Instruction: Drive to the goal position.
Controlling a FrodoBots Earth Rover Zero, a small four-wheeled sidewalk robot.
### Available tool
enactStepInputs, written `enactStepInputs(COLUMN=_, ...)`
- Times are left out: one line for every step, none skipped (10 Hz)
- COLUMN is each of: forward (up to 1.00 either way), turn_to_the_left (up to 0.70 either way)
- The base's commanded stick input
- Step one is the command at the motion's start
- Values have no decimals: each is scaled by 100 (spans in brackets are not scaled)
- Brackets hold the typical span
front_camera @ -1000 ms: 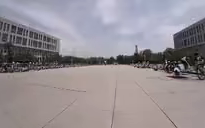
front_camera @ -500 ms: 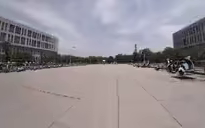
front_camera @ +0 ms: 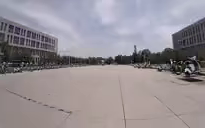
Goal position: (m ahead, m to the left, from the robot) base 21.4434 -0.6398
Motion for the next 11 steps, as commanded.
enactStepInputs(forward=100, turn_to_the_left=0)
enactStepInputs(forward=100, turn_to_the_left=0)
enactStepInputs(forward=100, turn_to_the_left=0)
enactStepInputs(forward=100, turn_to_the_left=0)
enactStepInputs(forward=100, turn_to_the_left=0)
enactStepInputs(forward=100, turn_to_the_left=0)
enactStepInputs(forward=100, turn_to_the_left=0)
enactStepInputs(forward=100, turn_to_the_left=0)
enactStepInputs(forward=100, turn_to_the_left=0)
enactStepInputs(forward=100, turn_to_the_left=0)
enactStepInputs(forward=100, turn_to_the_left=0)
